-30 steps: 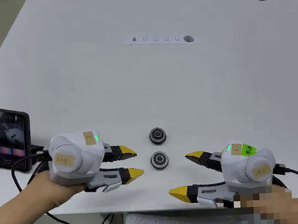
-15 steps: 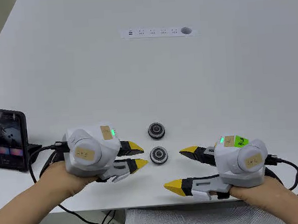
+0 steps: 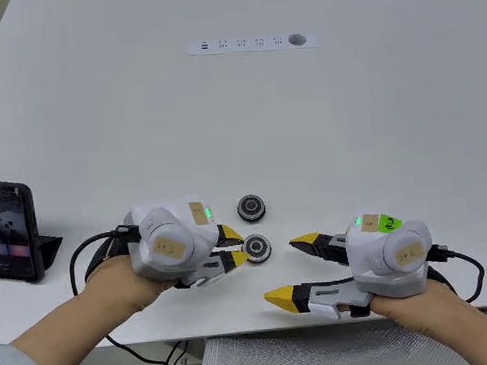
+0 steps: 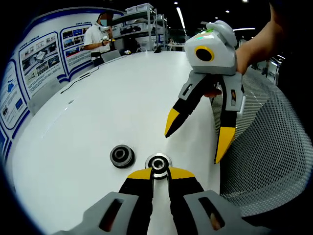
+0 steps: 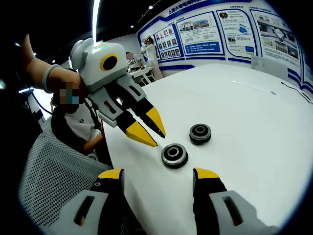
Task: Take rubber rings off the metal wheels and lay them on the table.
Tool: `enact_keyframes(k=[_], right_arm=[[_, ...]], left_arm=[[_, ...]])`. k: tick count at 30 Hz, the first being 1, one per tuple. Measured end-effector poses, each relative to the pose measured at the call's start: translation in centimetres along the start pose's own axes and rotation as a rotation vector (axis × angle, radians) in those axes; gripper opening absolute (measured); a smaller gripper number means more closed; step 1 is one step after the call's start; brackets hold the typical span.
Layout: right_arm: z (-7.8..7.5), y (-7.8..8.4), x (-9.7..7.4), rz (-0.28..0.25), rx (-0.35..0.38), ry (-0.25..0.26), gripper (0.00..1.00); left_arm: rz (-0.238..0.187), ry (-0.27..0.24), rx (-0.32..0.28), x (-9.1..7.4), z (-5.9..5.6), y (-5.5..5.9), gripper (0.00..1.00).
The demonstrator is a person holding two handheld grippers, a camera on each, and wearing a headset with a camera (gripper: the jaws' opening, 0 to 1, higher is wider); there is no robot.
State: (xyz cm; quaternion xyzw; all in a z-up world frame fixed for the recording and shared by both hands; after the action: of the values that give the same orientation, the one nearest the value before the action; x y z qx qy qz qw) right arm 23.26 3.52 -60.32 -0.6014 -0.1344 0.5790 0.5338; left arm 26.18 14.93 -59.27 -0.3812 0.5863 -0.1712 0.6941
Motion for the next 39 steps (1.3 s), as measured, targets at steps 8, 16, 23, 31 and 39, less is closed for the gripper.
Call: enact_keyframes(k=[8,16,23,31,39], right_arm=[[-0.1,0.0,0.2,-0.007,0.01,-0.001,0.57],[-0.2,0.0,0.3,-0.016,0.023,-0.001,0.57],[-0.3,0.0,0.4,-0.02,0.032,0.0,0.57],[-0.5,0.0,0.5,-0.024,0.04,0.002,0.57],[-0.6,0.1,0.6,-0.029,0.05,-0.001,0.57]], left_arm=[[0.027,0.002,0.017,0.8,0.2,-0.3,0.11],[0.054,0.014,0.053,1.5,0.2,-0.3,0.11],[0.077,0.025,0.077,2.0,0.2,-0.2,0.11],[0.082,0.037,0.086,2.4,0.2,-0.3,0.11],[0.084,0.055,0.095,2.4,0.1,-0.2,0.16]])
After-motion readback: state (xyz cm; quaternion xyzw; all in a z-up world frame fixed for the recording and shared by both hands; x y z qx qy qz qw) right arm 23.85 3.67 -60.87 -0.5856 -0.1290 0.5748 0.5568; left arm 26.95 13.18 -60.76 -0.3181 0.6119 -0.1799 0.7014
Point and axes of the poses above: the centre of the closed fingertips' face, and the gripper's own axes: x roughly forward along the fingers, z roughly to its left, y roughly out of its underside, the point moved 6 cm from there along -x, roughly backward along the fingers, and after that the axes turned 1 degree about y, right-handed, at the moved point
